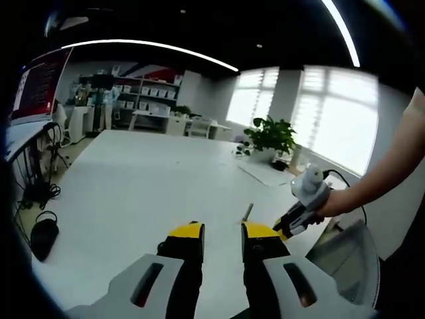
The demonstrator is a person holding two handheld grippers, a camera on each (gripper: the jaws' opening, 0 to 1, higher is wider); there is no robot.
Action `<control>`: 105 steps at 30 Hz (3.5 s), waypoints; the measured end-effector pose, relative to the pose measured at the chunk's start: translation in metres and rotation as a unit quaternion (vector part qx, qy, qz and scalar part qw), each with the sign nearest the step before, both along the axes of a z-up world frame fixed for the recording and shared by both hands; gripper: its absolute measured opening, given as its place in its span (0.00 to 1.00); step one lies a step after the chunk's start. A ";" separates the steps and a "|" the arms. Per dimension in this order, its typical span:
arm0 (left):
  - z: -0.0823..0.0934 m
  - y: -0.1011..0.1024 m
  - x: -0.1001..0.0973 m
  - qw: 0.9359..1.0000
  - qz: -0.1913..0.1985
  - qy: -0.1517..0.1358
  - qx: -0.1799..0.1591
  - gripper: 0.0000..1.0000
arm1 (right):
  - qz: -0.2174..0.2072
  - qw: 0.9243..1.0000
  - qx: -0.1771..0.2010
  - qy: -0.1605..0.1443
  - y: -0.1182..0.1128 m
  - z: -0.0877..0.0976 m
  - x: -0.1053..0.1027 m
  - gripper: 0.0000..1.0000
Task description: Place the washer onto the threaded stud by aligning its center hole with the stud, sliding it down to the base, and recovering from edge contact or off-axis alignment until the washer reaches the visible bottom stop.
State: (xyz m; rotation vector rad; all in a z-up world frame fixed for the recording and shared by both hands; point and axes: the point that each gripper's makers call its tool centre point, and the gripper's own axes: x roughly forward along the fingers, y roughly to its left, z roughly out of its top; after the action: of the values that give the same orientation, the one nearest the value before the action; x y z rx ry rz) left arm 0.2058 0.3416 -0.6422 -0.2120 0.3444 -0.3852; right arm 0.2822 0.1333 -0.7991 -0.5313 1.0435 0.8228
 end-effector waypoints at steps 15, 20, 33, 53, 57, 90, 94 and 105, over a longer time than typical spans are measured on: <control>0.003 -0.008 -0.003 1.000 -0.007 -0.003 0.004 0.20 | 0.043 0.999 -0.015 0.008 0.006 0.000 0.004 0.19; 0.004 -0.008 -0.004 1.000 -0.007 -0.003 0.006 0.20 | 0.053 0.998 -0.020 0.012 0.007 0.000 0.005 0.18; 0.009 -0.012 -0.008 1.000 -0.008 -0.005 0.003 0.20 | 0.083 0.995 -0.040 0.023 0.009 -0.001 0.005 0.16; 0.011 -0.015 -0.015 1.000 -0.016 -0.011 0.003 0.20 | 0.079 0.993 -0.077 0.044 0.008 -0.002 0.005 0.15; 0.012 -0.014 -0.016 1.000 -0.016 -0.012 0.001 0.20 | 0.072 0.993 -0.078 0.046 0.008 -0.002 0.006 0.15; 0.007 -0.018 -0.022 0.999 -0.023 -0.023 0.015 0.22 | 0.054 0.994 -0.078 0.048 0.008 -0.002 0.006 0.15; 0.006 -0.018 -0.023 0.999 -0.024 -0.025 0.017 0.22 | 0.054 0.994 -0.081 0.048 0.008 -0.002 0.006 0.15; 0.005 -0.020 -0.024 0.999 -0.029 -0.031 0.026 0.23 | 0.056 0.993 -0.088 0.046 0.008 -0.003 0.005 0.15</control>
State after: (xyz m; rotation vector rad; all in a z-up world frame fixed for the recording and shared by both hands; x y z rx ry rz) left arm 0.1821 0.3211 -0.6372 -0.1389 0.2989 -0.4380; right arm 0.2877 0.1411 -0.8017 -0.7120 1.1864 0.8652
